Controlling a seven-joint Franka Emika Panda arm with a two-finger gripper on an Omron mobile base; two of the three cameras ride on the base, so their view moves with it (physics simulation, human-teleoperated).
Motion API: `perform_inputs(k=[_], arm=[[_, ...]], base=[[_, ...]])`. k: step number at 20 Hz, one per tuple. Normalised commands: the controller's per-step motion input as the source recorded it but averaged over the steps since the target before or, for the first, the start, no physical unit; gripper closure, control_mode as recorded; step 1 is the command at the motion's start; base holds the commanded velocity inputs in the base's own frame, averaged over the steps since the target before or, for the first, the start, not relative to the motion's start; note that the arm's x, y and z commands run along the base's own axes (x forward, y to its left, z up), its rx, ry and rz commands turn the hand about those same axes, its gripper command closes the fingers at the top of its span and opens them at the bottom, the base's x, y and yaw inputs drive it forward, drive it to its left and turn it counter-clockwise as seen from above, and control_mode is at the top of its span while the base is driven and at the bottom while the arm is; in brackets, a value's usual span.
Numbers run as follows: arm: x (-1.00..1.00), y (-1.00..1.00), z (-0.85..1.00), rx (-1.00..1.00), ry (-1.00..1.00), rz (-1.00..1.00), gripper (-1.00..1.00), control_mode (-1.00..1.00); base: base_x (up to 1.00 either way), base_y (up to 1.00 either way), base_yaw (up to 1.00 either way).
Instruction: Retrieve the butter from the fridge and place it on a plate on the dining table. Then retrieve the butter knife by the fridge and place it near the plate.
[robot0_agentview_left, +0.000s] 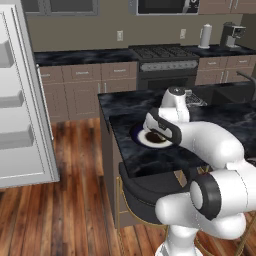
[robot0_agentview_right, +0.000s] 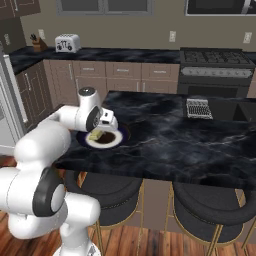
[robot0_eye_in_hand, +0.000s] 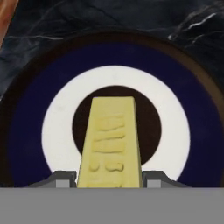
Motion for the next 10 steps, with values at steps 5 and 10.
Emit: perform_inputs(k=[5, 10], arm=[[0.09, 0.0, -0.23, 0.0, 0.0, -0.02, 1.0, -1.0], [0.12, 0.0, -0.21, -0.01, 0.0, -0.03, 1.0, -1.0]], base=[[0.0, 0.0, 0.0], [0.0, 0.0, 0.0]])
